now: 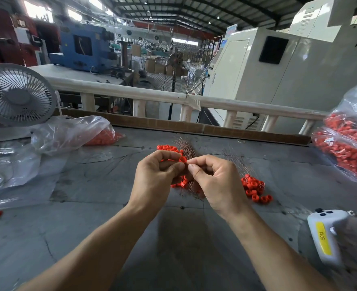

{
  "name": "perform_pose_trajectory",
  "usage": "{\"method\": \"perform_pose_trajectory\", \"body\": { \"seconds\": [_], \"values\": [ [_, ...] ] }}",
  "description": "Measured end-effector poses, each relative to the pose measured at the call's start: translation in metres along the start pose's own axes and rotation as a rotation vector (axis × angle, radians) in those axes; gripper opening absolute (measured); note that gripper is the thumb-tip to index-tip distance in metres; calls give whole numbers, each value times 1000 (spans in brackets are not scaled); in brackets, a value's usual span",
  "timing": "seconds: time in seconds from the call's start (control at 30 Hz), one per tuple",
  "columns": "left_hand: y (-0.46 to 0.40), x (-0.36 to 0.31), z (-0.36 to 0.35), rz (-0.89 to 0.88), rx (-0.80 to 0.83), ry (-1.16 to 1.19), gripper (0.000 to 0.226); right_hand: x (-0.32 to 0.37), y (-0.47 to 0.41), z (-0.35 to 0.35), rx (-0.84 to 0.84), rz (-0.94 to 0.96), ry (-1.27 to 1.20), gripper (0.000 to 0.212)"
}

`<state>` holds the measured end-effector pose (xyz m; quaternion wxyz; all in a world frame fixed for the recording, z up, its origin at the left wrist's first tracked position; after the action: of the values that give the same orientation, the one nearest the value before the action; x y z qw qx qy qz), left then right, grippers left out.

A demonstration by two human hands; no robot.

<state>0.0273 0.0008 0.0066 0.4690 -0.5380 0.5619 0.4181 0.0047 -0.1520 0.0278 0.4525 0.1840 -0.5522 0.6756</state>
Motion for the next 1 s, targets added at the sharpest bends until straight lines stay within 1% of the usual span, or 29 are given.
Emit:
{"method": "perform_pose_trajectory", "body": {
  "seconds": [0.3, 0.43, 0.53, 0.6, 0.87, 1.0],
  "values": [
    [-1, -1, 2, -54, -24, -73, 14, -2, -1, 2, 11, 11, 112, 13],
    [-2, 0, 1, -55, -17, -72, 14, -2, -1, 3, 0, 10, 120, 14],
    [-2, 0, 2, -33, -25, -45, 11, -2, -2, 4, -3, 0, 125, 12],
    [-2, 1, 3, -9, -20, -13, 13, -2, -1, 4, 1, 2, 116, 12],
    [-3, 6, 2, 116, 55, 171, 13, 4, -2, 5, -11, 6, 21, 12],
    [-5, 9, 1, 155, 76, 246, 9, 3, -2, 6, -29, 0, -19, 12]
  ]
}}
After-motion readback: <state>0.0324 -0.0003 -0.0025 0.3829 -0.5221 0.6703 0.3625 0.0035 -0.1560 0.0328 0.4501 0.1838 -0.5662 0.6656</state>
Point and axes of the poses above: each hand's wrist, its own y-axis away from the middle knuckle, its own z-axis out of the back of the hand, x = y × z, the point moved 6 cm from there along -y, towards the middle knuckle, and after that the axes turned 10 degrees about z, right-handed, at the moved point
